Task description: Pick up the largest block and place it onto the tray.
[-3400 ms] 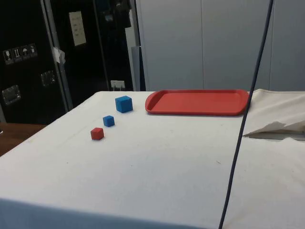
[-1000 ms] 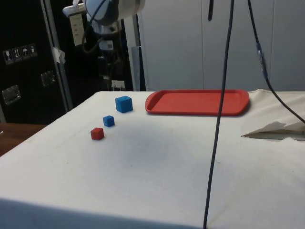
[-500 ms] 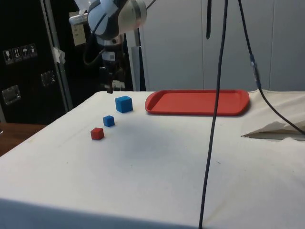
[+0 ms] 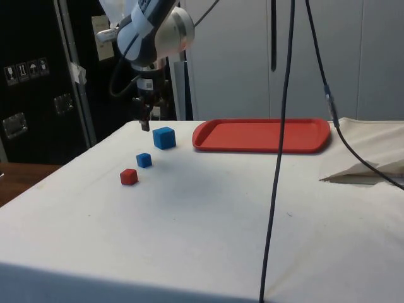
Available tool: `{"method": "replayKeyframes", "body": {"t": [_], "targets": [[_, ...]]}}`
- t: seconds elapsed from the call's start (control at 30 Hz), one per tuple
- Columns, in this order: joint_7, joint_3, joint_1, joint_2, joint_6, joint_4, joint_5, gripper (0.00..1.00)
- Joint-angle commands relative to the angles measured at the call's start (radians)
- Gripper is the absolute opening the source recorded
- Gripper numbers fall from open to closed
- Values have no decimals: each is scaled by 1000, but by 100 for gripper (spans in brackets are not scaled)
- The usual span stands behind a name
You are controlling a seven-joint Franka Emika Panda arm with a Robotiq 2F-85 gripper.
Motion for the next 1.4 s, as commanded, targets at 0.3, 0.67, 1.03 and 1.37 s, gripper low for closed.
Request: {"method": "replayKeyframes", "body": {"t": [0.3, 0.67, 1.03, 1.37], "targets": [[2, -8, -20, 47, 30, 26, 54, 100], [-10, -17, -39, 113, 65, 55, 124, 100], [-21, -34, -62, 203, 86, 110, 213, 100], [-24, -50, -70, 250, 81, 153, 255, 18]]}}
